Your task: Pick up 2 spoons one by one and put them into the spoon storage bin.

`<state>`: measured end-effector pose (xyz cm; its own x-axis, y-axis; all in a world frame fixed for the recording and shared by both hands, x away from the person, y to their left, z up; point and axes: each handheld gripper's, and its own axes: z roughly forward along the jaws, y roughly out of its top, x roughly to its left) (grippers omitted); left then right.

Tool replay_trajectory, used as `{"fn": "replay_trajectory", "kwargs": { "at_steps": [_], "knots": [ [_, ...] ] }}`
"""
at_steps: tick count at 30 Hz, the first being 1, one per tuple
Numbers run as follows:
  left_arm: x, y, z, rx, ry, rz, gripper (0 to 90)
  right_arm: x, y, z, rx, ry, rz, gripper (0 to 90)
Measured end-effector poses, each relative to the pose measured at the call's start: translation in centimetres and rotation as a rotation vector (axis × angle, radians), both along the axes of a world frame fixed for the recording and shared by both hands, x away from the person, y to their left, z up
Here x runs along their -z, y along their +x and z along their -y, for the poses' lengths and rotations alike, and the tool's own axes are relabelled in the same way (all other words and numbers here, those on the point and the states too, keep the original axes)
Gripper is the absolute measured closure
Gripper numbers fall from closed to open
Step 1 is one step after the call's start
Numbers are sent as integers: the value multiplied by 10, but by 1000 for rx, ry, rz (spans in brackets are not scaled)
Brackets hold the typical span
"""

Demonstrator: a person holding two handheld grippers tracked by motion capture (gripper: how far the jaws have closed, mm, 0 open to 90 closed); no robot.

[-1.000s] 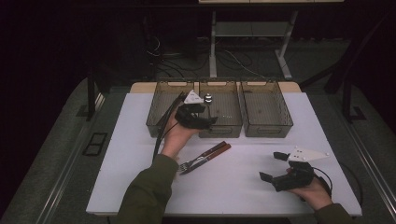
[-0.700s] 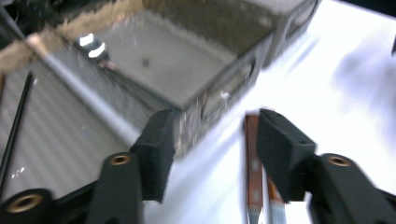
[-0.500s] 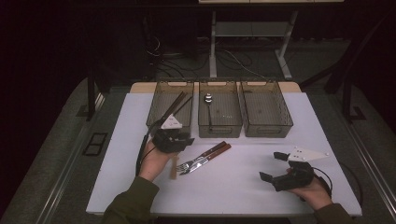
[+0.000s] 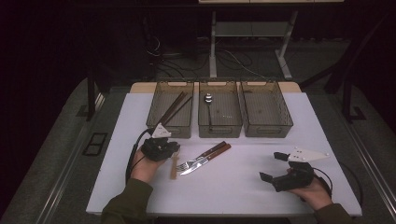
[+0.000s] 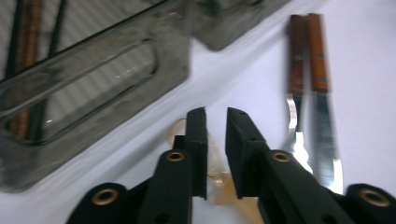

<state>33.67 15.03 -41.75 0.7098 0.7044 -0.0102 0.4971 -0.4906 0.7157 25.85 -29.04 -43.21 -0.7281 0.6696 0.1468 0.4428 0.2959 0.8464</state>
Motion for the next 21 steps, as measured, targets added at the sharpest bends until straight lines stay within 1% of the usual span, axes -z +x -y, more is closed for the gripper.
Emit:
{"fn": "replay_trajectory", "kwargs": {
  "at_steps": [2, 4, 7, 8, 10, 15, 17, 19, 21],
  "knots": [
    [3, 3, -2, -13, 12, -6, 730, 0, 0, 0, 2, 0, -3, 12],
    [5, 5, -3, -28, 9, -20, 704, 0, 0, 0, 2, -1, -3, 12],
    [7, 7, -6, -40, 14, -28, 652, 0, 0, 0, 1, -1, -1, 12],
    [9, 8, -7, -47, 4, -28, 641, 0, 0, 0, 2, 0, -3, 12],
    [11, 12, -8, -58, -9, -42, 629, 0, 1, 0, 1, -2, -4, 12],
    [17, 19, -9, -59, -14, -72, 639, 0, 0, 0, 1, -2, -1, 12],
    [19, 21, -9, -54, -29, -83, 656, 0, 0, 0, 2, -1, -2, 12],
    [21, 22, -8, -49, -27, -91, 680, 0, 1, -1, 1, -4, -1, 12],
    [23, 24, -6, -42, -41, -107, 706, 0, 0, -1, 1, -3, -1, 12]
  ]
}}
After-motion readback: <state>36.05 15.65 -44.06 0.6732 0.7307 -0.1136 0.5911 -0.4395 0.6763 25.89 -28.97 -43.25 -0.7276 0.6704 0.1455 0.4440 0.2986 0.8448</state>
